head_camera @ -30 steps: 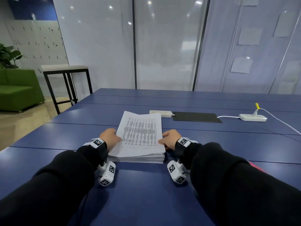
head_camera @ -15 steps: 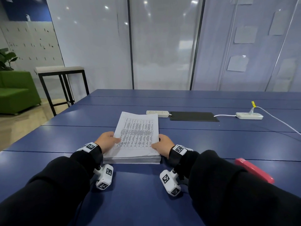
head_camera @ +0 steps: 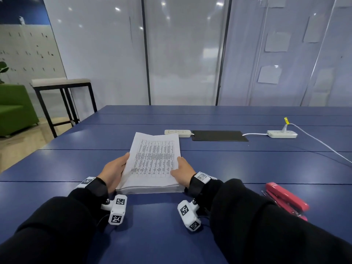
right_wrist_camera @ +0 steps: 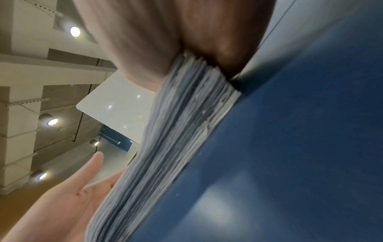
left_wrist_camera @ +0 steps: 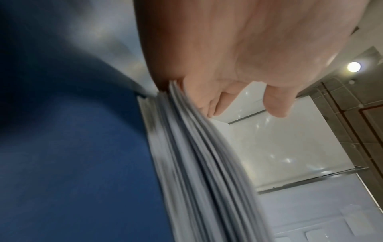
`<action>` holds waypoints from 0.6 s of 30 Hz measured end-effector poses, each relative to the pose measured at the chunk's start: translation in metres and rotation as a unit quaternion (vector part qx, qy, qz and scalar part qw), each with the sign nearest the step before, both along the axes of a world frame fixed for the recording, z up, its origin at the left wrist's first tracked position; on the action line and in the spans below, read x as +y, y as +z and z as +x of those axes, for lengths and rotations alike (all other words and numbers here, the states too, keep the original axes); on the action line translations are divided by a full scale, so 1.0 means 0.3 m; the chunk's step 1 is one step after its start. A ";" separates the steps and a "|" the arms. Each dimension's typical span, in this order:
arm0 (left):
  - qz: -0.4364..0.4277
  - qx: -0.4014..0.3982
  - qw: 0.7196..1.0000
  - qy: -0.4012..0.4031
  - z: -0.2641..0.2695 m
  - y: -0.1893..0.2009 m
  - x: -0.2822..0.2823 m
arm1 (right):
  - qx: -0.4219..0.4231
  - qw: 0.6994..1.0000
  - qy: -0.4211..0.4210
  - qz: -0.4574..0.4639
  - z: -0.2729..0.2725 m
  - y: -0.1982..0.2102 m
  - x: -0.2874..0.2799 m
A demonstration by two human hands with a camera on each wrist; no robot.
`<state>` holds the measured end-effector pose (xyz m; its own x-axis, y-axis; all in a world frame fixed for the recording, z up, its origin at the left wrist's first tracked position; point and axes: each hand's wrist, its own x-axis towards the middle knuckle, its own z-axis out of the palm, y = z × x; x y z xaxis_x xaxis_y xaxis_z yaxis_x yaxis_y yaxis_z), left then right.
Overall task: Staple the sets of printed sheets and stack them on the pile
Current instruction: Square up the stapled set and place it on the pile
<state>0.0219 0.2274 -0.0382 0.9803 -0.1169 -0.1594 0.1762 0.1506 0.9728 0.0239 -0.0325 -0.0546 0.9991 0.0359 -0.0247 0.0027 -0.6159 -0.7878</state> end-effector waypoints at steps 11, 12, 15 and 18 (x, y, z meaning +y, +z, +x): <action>-0.009 -0.006 0.999 -0.039 -0.050 -0.015 -0.353 | 0.017 0.998 -0.057 0.029 -0.114 0.004 -0.382; -0.001 -0.006 0.999 -0.038 -0.046 -0.016 -0.373 | 0.015 0.997 -0.062 0.033 -0.123 0.004 -0.401; 0.031 -0.011 0.999 -0.028 -0.051 -0.008 -0.399 | 0.011 0.997 -0.070 0.041 -0.138 0.003 -0.423; 0.026 -0.006 0.999 -0.029 -0.074 0.004 -0.397 | 0.022 0.996 -0.069 0.055 -0.142 -0.001 -0.415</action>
<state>-0.0002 0.1083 -0.0369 0.9740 -0.1657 -0.1542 0.1705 0.0893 0.9813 -0.0187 -0.1571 -0.0548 0.9927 -0.0966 -0.0718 -0.1117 -0.5175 -0.8484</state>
